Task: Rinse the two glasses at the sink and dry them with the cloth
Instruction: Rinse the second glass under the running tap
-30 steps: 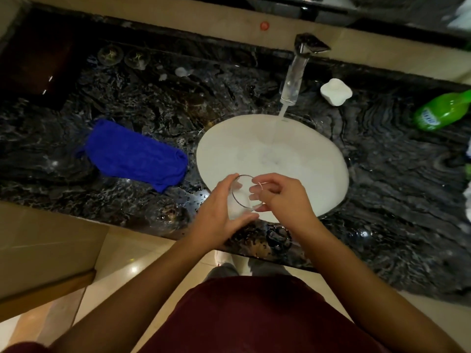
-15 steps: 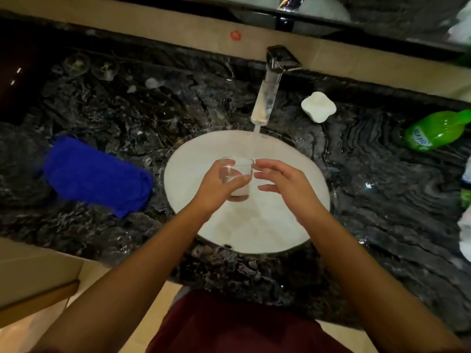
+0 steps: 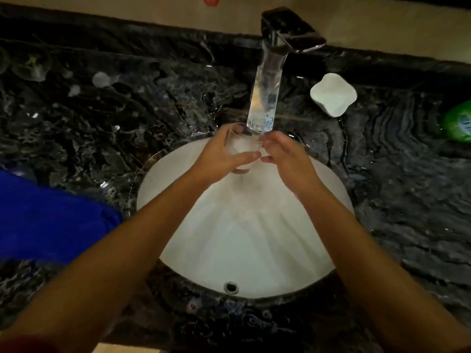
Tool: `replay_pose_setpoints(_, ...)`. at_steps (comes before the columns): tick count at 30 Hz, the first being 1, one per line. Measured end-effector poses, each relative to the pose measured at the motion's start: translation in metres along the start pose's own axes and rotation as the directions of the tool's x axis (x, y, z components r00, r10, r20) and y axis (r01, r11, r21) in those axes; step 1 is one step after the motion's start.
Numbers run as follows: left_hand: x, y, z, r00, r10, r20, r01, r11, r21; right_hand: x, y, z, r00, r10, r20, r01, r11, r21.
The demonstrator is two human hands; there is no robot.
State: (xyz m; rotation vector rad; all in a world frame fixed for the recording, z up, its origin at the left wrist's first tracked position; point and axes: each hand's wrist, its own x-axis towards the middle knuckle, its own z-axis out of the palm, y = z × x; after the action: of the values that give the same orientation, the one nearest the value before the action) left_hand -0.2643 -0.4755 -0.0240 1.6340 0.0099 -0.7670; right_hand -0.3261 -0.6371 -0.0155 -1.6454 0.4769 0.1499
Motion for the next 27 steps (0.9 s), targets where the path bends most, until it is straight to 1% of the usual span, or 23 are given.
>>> replay_pose_setpoints(2, 0.003, -0.002, -0.004, 0.999, -0.004, 0.041, 0.005, 1.0, -0.018, 0.006, -0.002, 0.004, 1.0, -0.023, 0.013, 0.023, 1.0, 0.011)
replay_pose_setpoints(6, 0.008, -0.008, -0.012, 0.995, -0.029, 0.09, 0.029, 1.0, 0.002, 0.019, -0.006, 0.013, 0.994, 0.099, 0.048, -0.102, 0.993, 0.057)
replay_pose_setpoints(8, 0.01, -0.009, -0.009, 0.993, -0.02, 0.113, 0.021, 1.0, -0.007, 0.023, -0.01, 0.01, 0.992, 0.117, 0.045, -0.117, 0.993, -0.003)
replay_pose_setpoints(10, 0.013, -0.011, -0.006, 0.993, -0.006, 0.12, 0.009, 1.0, -0.026, 0.024, -0.009, 0.011, 0.999, 0.045, -0.009, -0.046, 0.995, -0.091)
replay_pose_setpoints(13, 0.014, -0.013, -0.001, 0.995, -0.025, 0.093, 0.031, 0.998, -0.061, 0.013, 0.003, 0.017, 0.981, -0.164, -0.104, 0.144, 0.974, -0.177)
replay_pose_setpoints(14, 0.014, -0.014, 0.0, 0.996, -0.028, 0.087, 0.032, 0.999, -0.044, 0.01, 0.007, 0.016, 0.971, -0.213, -0.107, 0.191, 0.963, -0.189)
replay_pose_setpoints(15, 0.016, -0.017, 0.001, 0.997, -0.025, 0.078, 0.027, 0.999, -0.017, 0.008, 0.011, 0.015, 0.968, -0.232, -0.101, 0.212, 0.962, -0.173)
replay_pose_setpoints(16, 0.016, -0.016, 0.0, 0.997, -0.024, 0.075, 0.024, 1.0, 0.002, 0.006, 0.012, 0.014, 0.973, -0.212, -0.09, 0.2, 0.972, -0.122)
replay_pose_setpoints(18, 0.013, -0.008, 0.001, 0.994, -0.037, 0.106, 0.03, 0.998, 0.062, 0.006, 0.01, 0.008, 0.996, -0.085, -0.019, 0.084, 0.996, -0.034)
replay_pose_setpoints(19, 0.012, -0.003, 0.001, 0.989, -0.008, 0.146, -0.015, 0.987, 0.157, 0.009, 0.006, 0.008, 0.998, -0.003, 0.057, 0.006, 0.998, -0.061)
replay_pose_setpoints(21, 0.011, 0.003, 0.005, 0.97, 0.061, 0.237, -0.15, 0.913, 0.379, 0.016, -0.001, 0.009, 0.972, 0.149, 0.184, -0.112, 0.974, -0.196)
replay_pose_setpoints(22, 0.011, 0.004, 0.006, 0.964, 0.094, 0.25, -0.2, 0.875, 0.44, 0.021, -0.006, 0.01, 0.955, 0.199, 0.219, -0.149, 0.963, -0.224)
replay_pose_setpoints(23, 0.01, 0.005, 0.008, 0.961, 0.115, 0.251, -0.222, 0.862, 0.456, 0.025, -0.011, 0.009, 0.942, 0.239, 0.236, -0.187, 0.957, -0.222)
replay_pose_setpoints(24, 0.011, 0.005, 0.009, 0.963, 0.118, 0.24, -0.215, 0.877, 0.43, 0.028, -0.015, 0.007, 0.934, 0.259, 0.247, -0.209, 0.955, -0.212)
replay_pose_setpoints(27, 0.011, 0.003, 0.008, 0.968, 0.069, 0.24, -0.122, 0.969, 0.214, 0.033, -0.024, 0.001, 0.922, 0.231, 0.312, -0.178, 0.966, -0.19)
